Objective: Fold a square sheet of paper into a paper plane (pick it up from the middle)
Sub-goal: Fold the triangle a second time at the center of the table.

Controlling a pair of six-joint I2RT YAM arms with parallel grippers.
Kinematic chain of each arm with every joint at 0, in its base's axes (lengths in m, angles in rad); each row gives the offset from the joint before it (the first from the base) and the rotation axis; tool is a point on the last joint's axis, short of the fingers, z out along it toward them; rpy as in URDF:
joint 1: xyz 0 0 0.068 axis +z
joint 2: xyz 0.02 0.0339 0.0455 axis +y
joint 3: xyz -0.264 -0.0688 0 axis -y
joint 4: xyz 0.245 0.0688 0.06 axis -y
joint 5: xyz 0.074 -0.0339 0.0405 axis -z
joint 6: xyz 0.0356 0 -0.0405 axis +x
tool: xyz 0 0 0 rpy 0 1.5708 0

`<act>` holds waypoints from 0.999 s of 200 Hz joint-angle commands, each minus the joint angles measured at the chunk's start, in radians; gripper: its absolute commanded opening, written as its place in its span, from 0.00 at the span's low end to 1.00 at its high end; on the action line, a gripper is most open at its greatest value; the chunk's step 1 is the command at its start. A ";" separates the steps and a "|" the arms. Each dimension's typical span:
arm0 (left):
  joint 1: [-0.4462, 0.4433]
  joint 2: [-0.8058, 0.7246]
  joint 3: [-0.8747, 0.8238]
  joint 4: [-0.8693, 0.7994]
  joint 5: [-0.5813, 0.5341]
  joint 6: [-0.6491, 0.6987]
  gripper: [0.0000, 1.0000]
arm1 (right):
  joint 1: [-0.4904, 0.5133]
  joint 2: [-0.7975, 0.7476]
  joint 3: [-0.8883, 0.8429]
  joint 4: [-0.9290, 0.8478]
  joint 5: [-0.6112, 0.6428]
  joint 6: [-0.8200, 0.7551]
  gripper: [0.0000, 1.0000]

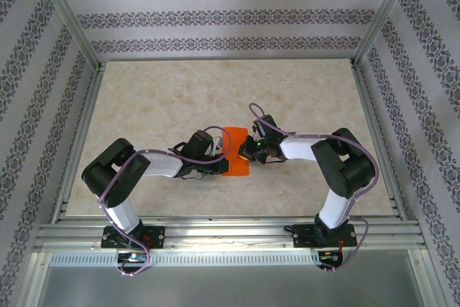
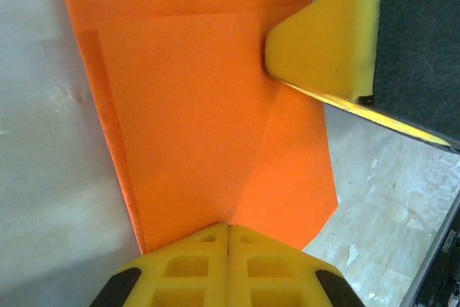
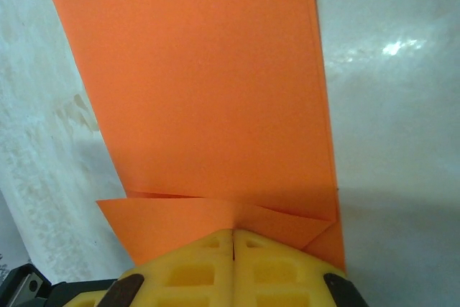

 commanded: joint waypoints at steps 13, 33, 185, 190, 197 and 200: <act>0.004 0.004 -0.053 -0.095 -0.049 0.026 0.00 | 0.027 -0.086 0.068 -0.098 0.034 -0.106 0.00; 0.004 0.001 -0.041 -0.106 -0.043 0.031 0.00 | 0.047 -0.096 0.051 -0.056 0.003 -0.079 0.00; 0.004 0.014 -0.036 -0.126 -0.038 0.040 0.00 | -0.054 0.049 -0.060 0.110 -0.056 0.002 0.00; 0.004 0.015 -0.034 -0.127 -0.037 0.040 0.00 | -0.061 0.047 -0.058 0.107 -0.054 -0.001 0.00; 0.004 0.013 -0.034 -0.126 -0.037 0.040 0.00 | -0.073 0.047 -0.057 0.097 -0.045 -0.006 0.00; 0.004 0.013 -0.035 -0.126 -0.037 0.041 0.00 | -0.078 0.047 -0.058 0.094 -0.040 -0.007 0.00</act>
